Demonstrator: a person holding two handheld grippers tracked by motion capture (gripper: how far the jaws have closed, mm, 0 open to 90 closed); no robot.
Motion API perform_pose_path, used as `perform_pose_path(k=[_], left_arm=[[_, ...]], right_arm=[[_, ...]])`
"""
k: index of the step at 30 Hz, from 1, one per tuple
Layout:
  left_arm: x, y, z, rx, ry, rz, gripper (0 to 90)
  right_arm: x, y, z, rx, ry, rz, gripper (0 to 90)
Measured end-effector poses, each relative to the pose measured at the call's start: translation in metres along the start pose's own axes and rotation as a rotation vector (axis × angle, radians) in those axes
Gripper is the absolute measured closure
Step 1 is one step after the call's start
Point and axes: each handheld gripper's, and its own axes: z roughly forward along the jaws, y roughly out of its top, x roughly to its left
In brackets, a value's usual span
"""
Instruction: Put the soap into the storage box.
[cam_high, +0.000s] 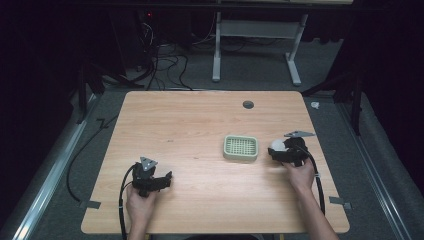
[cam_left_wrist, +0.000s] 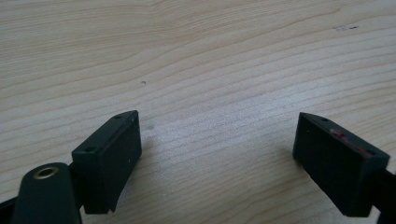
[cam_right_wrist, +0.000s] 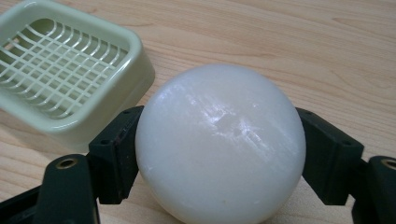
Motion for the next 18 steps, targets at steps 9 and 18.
perform_pose_path(k=[9,18], left_arm=[[0.0,0.0,0.0,0.0,0.0,0.0,16.1],[0.0,0.0,0.0,0.0,0.0,0.0,16.1]], right_arm=[[0.0,0.002,-0.008,-0.013,0.018,0.001,24.3],[0.001,0.002,-0.014,-0.025,0.029,-0.002,24.3]])
